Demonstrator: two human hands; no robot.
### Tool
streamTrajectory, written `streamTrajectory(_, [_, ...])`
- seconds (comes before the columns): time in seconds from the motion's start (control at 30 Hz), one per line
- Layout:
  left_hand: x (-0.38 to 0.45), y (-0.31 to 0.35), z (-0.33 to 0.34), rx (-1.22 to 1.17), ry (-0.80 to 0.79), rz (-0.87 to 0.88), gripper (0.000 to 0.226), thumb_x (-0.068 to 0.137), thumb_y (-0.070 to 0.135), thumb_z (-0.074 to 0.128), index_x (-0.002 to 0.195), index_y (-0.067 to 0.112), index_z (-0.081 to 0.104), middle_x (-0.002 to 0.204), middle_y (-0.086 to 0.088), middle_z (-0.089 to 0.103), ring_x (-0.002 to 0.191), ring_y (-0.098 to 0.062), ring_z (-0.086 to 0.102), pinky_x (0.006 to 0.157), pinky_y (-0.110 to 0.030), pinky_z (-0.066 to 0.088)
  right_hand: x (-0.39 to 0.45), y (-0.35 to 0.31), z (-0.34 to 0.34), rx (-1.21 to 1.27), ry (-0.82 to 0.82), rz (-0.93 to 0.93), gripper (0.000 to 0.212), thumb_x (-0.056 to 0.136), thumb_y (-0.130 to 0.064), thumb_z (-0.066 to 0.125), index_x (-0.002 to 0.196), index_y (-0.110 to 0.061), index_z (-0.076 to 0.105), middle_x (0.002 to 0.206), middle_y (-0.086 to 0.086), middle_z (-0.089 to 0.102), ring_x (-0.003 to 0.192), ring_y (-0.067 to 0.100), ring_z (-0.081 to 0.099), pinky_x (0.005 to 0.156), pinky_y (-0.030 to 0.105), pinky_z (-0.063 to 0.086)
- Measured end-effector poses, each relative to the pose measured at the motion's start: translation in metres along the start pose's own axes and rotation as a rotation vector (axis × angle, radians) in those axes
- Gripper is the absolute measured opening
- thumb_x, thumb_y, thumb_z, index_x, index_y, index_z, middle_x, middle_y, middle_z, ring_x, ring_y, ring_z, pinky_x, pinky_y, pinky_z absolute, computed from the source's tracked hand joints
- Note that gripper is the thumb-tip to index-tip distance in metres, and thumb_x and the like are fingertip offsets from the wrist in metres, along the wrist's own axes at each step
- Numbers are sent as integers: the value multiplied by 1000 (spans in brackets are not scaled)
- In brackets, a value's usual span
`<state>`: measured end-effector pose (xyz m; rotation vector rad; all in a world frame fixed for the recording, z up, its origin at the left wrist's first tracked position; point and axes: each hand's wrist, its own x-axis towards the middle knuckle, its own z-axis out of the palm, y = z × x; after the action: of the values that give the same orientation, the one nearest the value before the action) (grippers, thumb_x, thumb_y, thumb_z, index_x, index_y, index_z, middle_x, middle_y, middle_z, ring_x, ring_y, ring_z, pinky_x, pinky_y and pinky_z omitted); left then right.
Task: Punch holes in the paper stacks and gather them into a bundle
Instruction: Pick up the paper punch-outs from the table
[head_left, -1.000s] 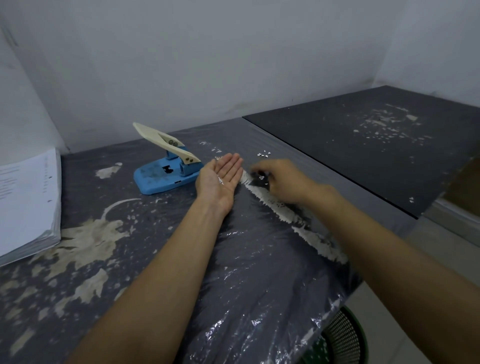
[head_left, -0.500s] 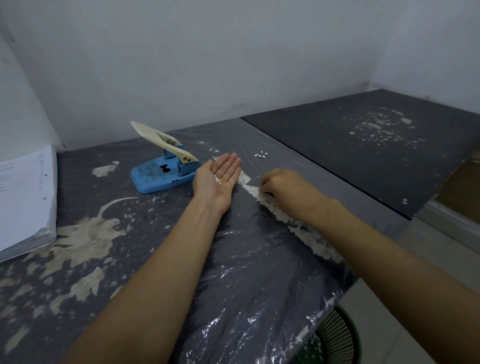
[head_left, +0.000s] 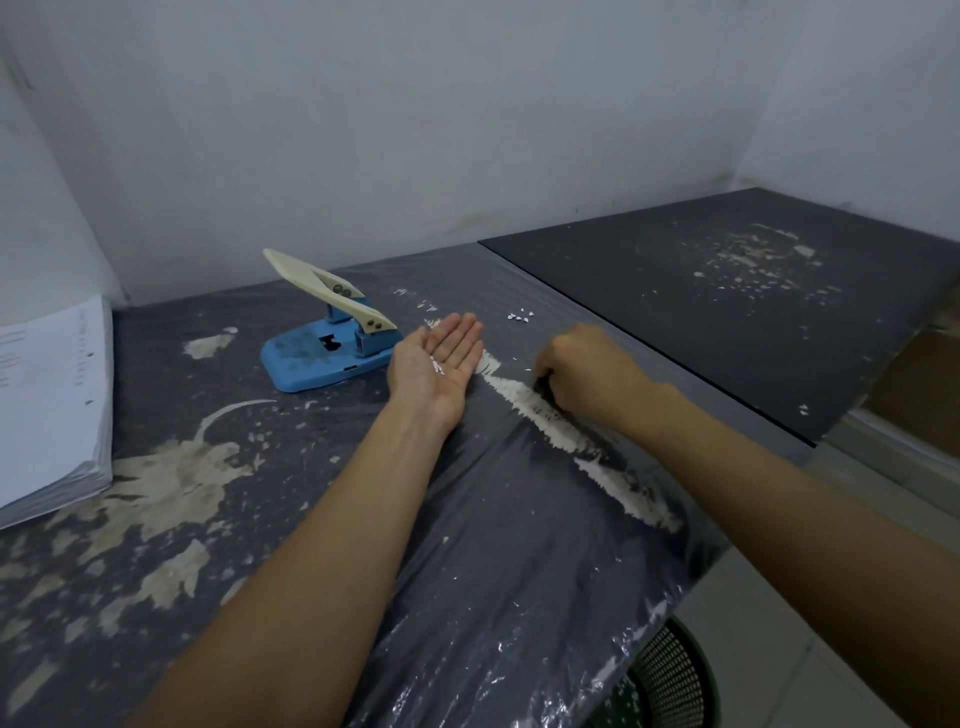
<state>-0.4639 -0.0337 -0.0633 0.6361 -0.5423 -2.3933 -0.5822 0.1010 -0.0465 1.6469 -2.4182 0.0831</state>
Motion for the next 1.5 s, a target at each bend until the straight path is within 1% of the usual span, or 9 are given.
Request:
streamTrajectory(0.13, [-2,0,1,-11,21,-10,43,108,21,30,119,-9,60,121,-26,66,116,-36,63,108,-44,46,16,6,-10,484,146,341,13,76,1,77,77,-11,81,69,-4,74,64,7,69,69,19,58])
streamTrajectory(0.27, [-4,-1,3,-6,31,-20,43,108,20,29,111,-8,61,120,-26,65,115,-35,63,107,-43,46,20,-13,-33,1061,110,388,12,70,7,82,78,0,78,71,10,75,70,21,75,71,31,62])
streamTrajectory(0.43, [-4,-6,5,-47,26,-40,44,109,22,29,118,-8,59,116,-24,67,111,-32,66,106,-44,47,28,-47,-53,1055,16,221,11,76,13,75,83,4,76,78,17,75,76,27,75,77,36,62])
streamTrajectory(0.57, [-5,-8,6,-140,34,-56,36,109,21,32,96,6,61,57,-9,66,46,-18,64,83,-38,55,31,-64,-54,891,61,215,15,69,9,83,79,1,77,75,13,75,73,22,75,75,37,62])
streamTrajectory(0.67, [-9,-10,8,-204,35,-42,22,109,20,31,109,12,51,58,7,65,35,-17,56,91,-38,53,30,-67,-55,841,104,221,17,64,6,87,75,-2,77,71,10,74,69,19,74,71,34,62])
streamTrajectory(0.9, [-5,-7,7,-138,-5,-20,45,109,22,28,116,-9,60,109,-24,69,116,-34,64,107,-45,47,30,-53,-56,916,119,218,18,68,13,77,77,-2,77,68,6,74,66,16,74,65,28,61])
streamTrajectory(1.13, [10,-3,14,-117,-15,-35,45,108,20,26,116,-10,60,115,-27,67,118,-38,62,108,-46,45,42,0,-14,703,399,533,21,76,7,67,80,-10,78,76,2,74,70,11,69,71,26,60])
streamTrajectory(1.33, [32,4,25,-36,27,3,44,107,20,28,113,-9,61,119,-26,67,113,-36,65,105,-44,48,61,31,27,609,130,595,50,85,9,54,135,3,55,136,19,57,126,34,54,108,41,43])
streamTrajectory(1.5, [43,-3,25,0,40,26,44,107,21,29,122,-8,59,123,-25,65,116,-35,64,107,-43,47,81,27,36,567,68,473,42,85,9,51,122,-6,64,129,14,62,123,33,54,90,29,44])
